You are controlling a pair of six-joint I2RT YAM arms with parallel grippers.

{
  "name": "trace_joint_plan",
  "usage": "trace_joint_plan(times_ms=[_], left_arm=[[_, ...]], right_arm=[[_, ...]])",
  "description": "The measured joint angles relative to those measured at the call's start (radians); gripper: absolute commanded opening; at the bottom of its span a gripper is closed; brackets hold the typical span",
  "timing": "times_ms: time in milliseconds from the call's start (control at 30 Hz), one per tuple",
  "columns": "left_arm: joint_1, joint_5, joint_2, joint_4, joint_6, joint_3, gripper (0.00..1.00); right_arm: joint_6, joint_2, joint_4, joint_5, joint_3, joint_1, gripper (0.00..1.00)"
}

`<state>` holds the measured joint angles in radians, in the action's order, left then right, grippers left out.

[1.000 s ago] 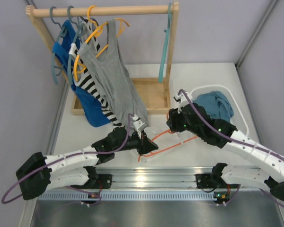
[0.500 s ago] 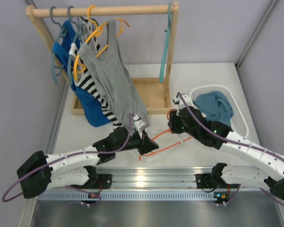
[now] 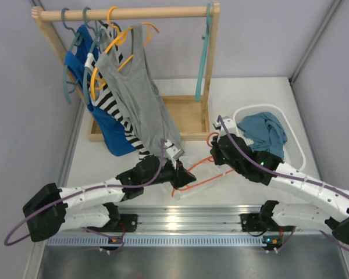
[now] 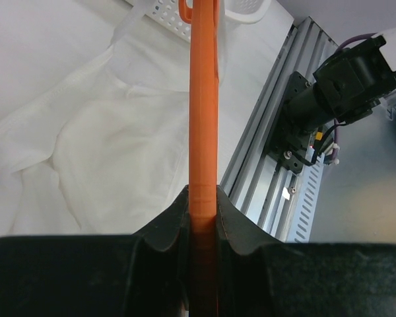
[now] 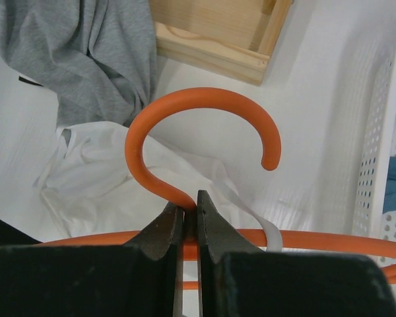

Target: Place the tank top on the hanger

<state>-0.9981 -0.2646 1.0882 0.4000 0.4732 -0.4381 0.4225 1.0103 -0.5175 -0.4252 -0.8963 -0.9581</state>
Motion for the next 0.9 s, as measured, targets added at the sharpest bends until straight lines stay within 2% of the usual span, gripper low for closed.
trace_joint_plan(times_ms=[67,100,167,200,333,500,700,900], left_arm=[[0.000,0.002,0.011,0.000,0.001,-0.007,0.00],[0.000,0.004,0.018,0.000,0.002,-0.012,0.09],[-0.001,0.008,0.031,-0.004,0.004,-0.021,0.18],[-0.002,0.013,0.037,-0.007,0.005,-0.025,0.25],[-0.005,0.056,0.040,-0.019,0.014,-0.031,0.40],[-0.006,0.143,0.008,-0.064,0.027,-0.036,0.42],[-0.006,0.333,-0.097,-0.196,0.064,-0.058,0.42],[-0.006,0.552,-0.216,-0.427,0.156,-0.087,0.40]], right_arm=[[0.000,0.000,-0.002,-0.016,0.000,-0.002,0.00],[0.001,0.002,-0.004,-0.027,0.000,-0.005,0.00],[0.005,0.008,-0.010,-0.052,0.000,-0.010,0.00],[0.008,0.014,-0.012,-0.067,-0.001,-0.014,0.00],[0.019,0.032,-0.026,-0.117,-0.002,-0.042,0.00],[0.024,0.050,-0.036,-0.160,-0.002,-0.055,0.00],[0.032,0.052,-0.048,-0.194,-0.002,-0.055,0.00],[0.037,0.066,-0.051,-0.208,-0.002,-0.055,0.00]])
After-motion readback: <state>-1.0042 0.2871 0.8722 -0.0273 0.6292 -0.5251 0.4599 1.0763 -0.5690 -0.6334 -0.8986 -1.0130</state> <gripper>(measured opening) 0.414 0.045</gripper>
